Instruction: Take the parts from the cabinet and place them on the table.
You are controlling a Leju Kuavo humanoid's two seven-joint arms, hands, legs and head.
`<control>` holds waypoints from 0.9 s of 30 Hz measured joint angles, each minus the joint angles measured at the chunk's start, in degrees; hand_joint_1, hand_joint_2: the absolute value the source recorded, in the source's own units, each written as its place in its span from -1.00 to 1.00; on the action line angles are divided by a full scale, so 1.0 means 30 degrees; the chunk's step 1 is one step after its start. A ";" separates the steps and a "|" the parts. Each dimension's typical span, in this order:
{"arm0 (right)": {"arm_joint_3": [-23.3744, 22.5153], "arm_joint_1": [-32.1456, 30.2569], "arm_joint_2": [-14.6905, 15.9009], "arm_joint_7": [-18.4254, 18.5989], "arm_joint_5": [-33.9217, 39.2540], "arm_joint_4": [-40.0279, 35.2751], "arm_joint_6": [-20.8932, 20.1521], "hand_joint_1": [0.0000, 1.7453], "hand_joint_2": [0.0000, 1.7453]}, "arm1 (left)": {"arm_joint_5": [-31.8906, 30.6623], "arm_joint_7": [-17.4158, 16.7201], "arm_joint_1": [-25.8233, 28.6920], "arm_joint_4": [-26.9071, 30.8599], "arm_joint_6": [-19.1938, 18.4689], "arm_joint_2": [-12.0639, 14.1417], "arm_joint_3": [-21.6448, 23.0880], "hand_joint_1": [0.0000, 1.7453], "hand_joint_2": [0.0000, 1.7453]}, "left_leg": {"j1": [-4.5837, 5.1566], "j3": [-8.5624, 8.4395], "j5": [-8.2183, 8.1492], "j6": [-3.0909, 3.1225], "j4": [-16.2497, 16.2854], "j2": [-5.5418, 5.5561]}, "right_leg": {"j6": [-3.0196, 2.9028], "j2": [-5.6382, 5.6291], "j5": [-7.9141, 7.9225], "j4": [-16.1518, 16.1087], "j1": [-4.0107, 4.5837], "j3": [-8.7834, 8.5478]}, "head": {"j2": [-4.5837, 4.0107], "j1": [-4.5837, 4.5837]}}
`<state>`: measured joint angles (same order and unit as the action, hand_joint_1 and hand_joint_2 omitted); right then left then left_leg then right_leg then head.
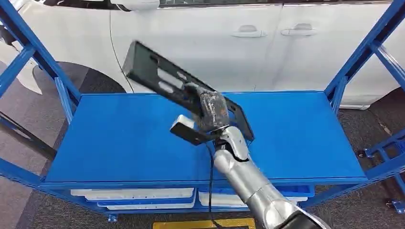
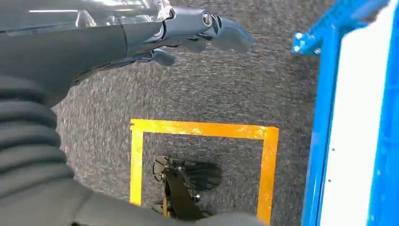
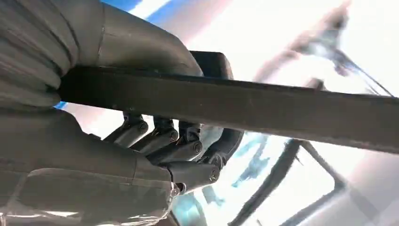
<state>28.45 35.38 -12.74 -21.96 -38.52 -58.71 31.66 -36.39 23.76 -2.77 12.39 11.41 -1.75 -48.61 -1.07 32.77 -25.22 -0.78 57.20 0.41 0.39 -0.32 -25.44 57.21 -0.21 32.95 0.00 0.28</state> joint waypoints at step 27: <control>-0.1813 -0.5010 0.3540 -0.4134 1.7853 -1.7907 -1.6717 1.00 1.00 | 0.0976 0.1442 -0.0231 0.0000 -0.1909 -0.0393 -0.2556 -1.00 1.00 | -0.0192 -0.0152 0.0162 0.0464 -0.0341 -0.0100 | 0.0858 0.0028 -0.2248 0.5558 -0.0429 0.2730 | 0.0000 -0.0022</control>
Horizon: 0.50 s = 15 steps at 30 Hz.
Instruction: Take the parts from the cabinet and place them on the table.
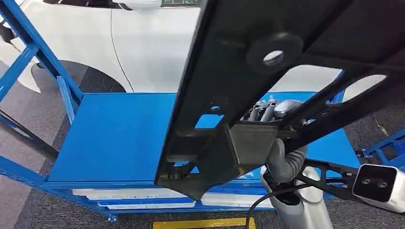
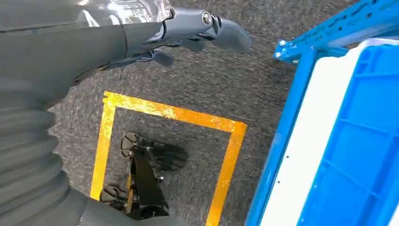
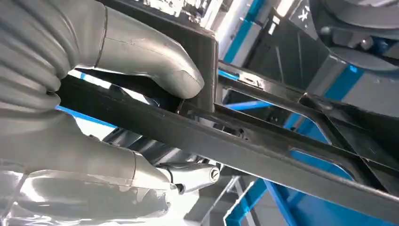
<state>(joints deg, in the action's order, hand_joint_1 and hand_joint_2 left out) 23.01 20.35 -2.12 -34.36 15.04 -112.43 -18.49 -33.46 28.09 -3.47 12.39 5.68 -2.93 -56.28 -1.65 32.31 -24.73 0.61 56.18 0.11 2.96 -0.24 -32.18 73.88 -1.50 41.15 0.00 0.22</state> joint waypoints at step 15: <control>0.3193 0.0316 0.1326 -0.1188 0.0948 0.2631 0.1399 1.00 1.00 | -0.0219 -0.0394 -0.0204 0.0000 0.0350 -0.0051 -0.0299 -1.00 1.00 | -0.0039 0.3011 -0.2864 -0.0971 0.6529 0.0041 | -0.1346 -0.0020 0.2220 -0.5418 0.0399 -0.2576 | -0.0007 0.0131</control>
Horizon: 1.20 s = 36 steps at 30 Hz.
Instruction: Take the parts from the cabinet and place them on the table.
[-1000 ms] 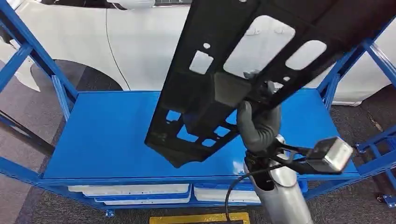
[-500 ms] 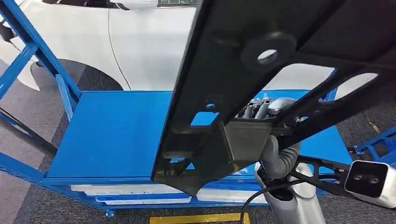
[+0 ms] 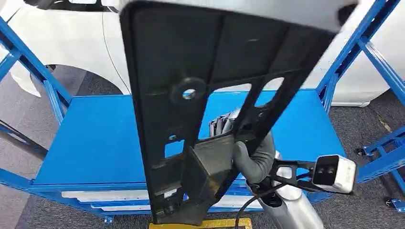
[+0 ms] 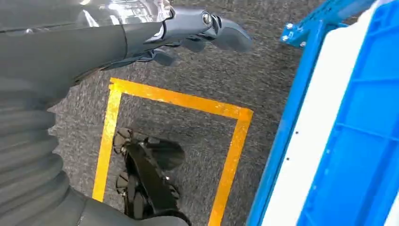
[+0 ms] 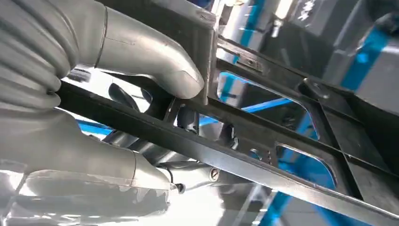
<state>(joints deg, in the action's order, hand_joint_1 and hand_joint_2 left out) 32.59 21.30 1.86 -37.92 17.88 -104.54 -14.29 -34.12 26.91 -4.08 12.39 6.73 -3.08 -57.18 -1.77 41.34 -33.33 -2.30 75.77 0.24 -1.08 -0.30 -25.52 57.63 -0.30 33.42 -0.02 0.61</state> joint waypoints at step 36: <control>0.1485 -0.1596 -0.0422 0.1174 -0.0641 -0.0328 0.0168 1.00 1.00 | -0.0874 -0.0088 -0.0058 0.0000 -0.0204 -0.0044 -0.0029 -1.00 1.00 | 0.0350 -0.4341 0.1304 0.0372 -0.5896 0.0007 | 0.0407 0.0164 0.0838 0.0145 0.0014 0.0836 | 0.0007 -0.0117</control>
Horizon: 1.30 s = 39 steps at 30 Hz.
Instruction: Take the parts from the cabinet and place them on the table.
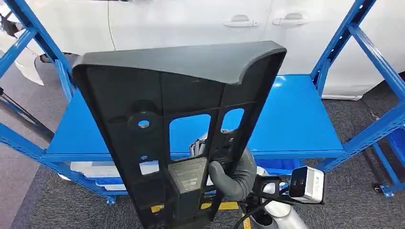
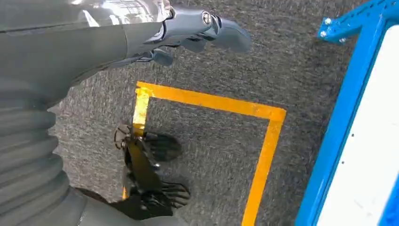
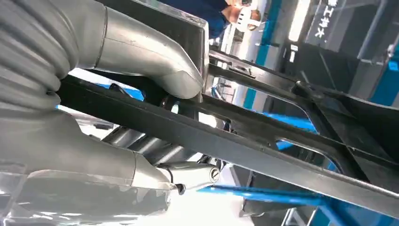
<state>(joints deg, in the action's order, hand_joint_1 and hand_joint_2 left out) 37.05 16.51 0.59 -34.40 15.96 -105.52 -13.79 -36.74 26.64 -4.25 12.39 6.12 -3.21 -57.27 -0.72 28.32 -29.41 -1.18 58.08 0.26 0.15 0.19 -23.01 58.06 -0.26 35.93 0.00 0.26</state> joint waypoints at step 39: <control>-0.0204 0.0492 0.0306 0.1515 0.1908 -0.0576 -0.1202 1.00 1.00 | -0.0969 -0.0452 -0.0143 0.0000 -0.0095 0.0073 0.0204 -1.00 1.00 | 0.0070 0.1486 0.1271 0.0938 -0.0129 -0.0165 | 0.0819 0.0008 -0.3574 0.5200 -0.0135 0.2173 | 0.0000 0.0029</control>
<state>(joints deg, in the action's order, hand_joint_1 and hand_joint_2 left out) 36.44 17.99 1.51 -29.86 21.68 -107.25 -17.40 -39.65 25.29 -4.68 12.39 5.83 -2.99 -56.65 -0.51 32.78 -25.60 1.63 57.69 -0.24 2.60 0.22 -33.73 73.66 -0.67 42.45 0.00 0.35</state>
